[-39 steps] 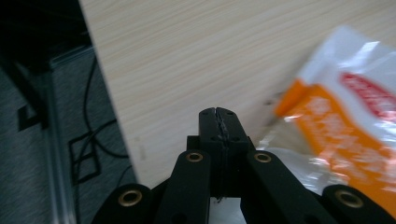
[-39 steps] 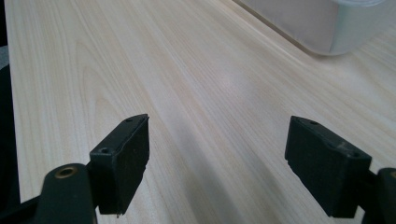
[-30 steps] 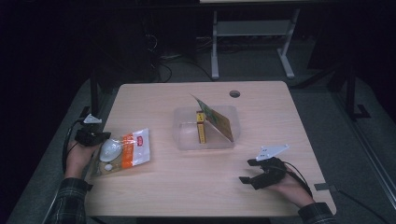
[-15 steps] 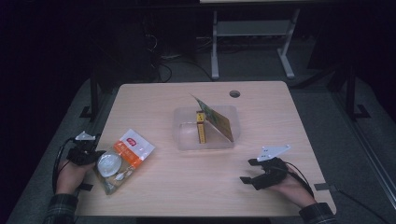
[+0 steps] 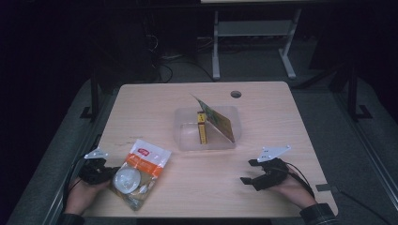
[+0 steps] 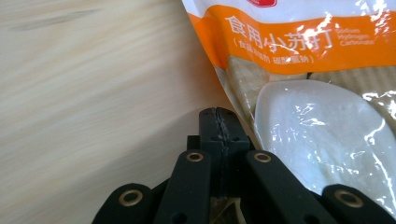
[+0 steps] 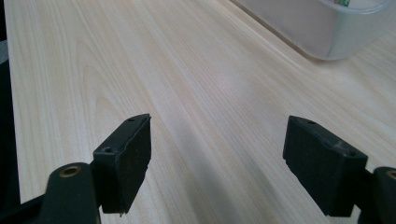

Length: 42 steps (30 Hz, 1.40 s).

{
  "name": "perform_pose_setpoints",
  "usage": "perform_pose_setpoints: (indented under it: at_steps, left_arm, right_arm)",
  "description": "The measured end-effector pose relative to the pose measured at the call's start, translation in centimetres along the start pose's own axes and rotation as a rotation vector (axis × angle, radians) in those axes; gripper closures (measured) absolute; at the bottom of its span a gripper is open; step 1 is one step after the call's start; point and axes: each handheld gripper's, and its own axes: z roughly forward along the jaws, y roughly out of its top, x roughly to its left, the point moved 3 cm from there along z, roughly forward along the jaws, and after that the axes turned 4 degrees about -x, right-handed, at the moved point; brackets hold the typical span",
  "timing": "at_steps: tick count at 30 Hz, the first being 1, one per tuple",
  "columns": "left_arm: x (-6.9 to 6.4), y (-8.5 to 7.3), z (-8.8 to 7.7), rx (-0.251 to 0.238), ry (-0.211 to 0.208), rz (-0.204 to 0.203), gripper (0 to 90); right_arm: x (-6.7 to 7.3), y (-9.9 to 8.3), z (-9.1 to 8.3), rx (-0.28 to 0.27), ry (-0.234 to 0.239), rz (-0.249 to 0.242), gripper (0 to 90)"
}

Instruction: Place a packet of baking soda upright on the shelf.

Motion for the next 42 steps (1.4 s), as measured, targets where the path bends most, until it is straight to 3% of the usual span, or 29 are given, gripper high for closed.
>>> perform_pose_setpoints:
  at_steps: [3, 6, 10, 12, 13, 14, 16, 19, 20, 22, 23, 24, 28, 29, 34, 38, 40, 42]
  left_arm:
    - [-1.4, 0.4, 0.5, 0.0, -0.021, 0.03, 89.7]
    - [-1.6, 1.0, 0.1, -0.01, 0.021, 0.064, 82.3]
    - [-1.2, 1.8, -1.4, -0.092, 0.041, 0.037, 72.9]
    - [-1.3, 2.1, -1.6, -0.118, 0.002, 0.019, 64.4]
    - [-1.8, 2.2, -1.3, -0.128, -0.049, 0.002, 58.9]
    - [-2.2, 2.4, -0.9, -0.12, -0.07, 0.011, 53.4]
    - [-2.9, 2.5, 0.2, -0.088, -0.09, 0.034, 45.7]
    - [-3.3, 2.5, 1.9, -0.037, -0.094, 0.05, 41.1]
    - [-3.3, 2.5, 2.2, -0.018, -0.104, 0.061, 41.5]
    - [-3.2, 2.3, 2.9, -0.005, -0.13, 0.021, 41.1]
    - [-3.0, 2.3, 3.1, 0.003, -0.137, 0.024, 41.1]
    - [-3.0, 2.3, 3.1, -0.004, -0.155, 0.02, 45.3]
    - [-3.4, 2.7, 2.9, -0.005, -0.16, 0.065, 80.3]
    - [-3.5, 2.7, 2.9, -0.007, -0.163, 0.075, 83.5]
    - [-4.3, 3.1, 2.5, -0.048, -0.188, 0.076, 89.0]
    - [-5.6, 3.9, 2.1, -0.079, -0.18, 0.117, 89.4]
    - [-5.9, 4.0, 2.0, -0.088, -0.18, 0.115, 89.5]
    - [-6.9, 4.8, 1.6, -0.136, -0.177, 0.124, 89.6]
  right_arm:
    - [0.0, 0.0, 0.0, 0.0, -0.003, -0.001, 23.3]
    - [0.0, 0.0, 0.0, -0.001, -0.004, -0.005, 23.4]
    - [0.0, -0.1, -0.1, 0.002, -0.006, 0.001, 23.4]
    - [0.0, -0.1, -0.1, 0.005, -0.008, 0.003, 23.4]
    - [0.0, -0.1, 0.0, 0.005, -0.007, 0.003, 23.4]
    - [0.0, -0.1, 0.0, 0.004, -0.006, 0.0, 23.4]
    - [0.1, 0.0, 0.1, 0.008, -0.006, -0.005, 23.4]
    - [0.1, 0.0, 0.1, 0.005, -0.002, -0.007, 23.4]
    - [0.2, 0.1, 0.1, 0.005, -0.001, -0.004, 23.3]
    - [0.3, 0.1, 0.2, 0.005, 0.001, 0.001, 23.4]
    - [0.4, 0.1, 0.2, 0.006, 0.003, 0.0, 23.3]
    - [0.4, 0.1, 0.3, 0.007, 0.005, -0.008, 23.4]
    - [0.7, 0.4, 0.9, -0.001, 0.023, -0.012, 23.3]
    - [0.9, 0.5, 1.1, -0.002, 0.033, -0.011, 23.3]
    - [1.8, 1.2, 1.9, -0.014, 0.076, -0.023, 23.4]
    - [2.3, 2.2, 2.3, -0.058, 0.119, -0.009, 23.8]
    - [2.6, 2.7, 2.6, -0.076, 0.142, 0.0, 23.8]
    - [3.1, 3.2, 3.0, -0.088, 0.165, -0.012, 23.7]
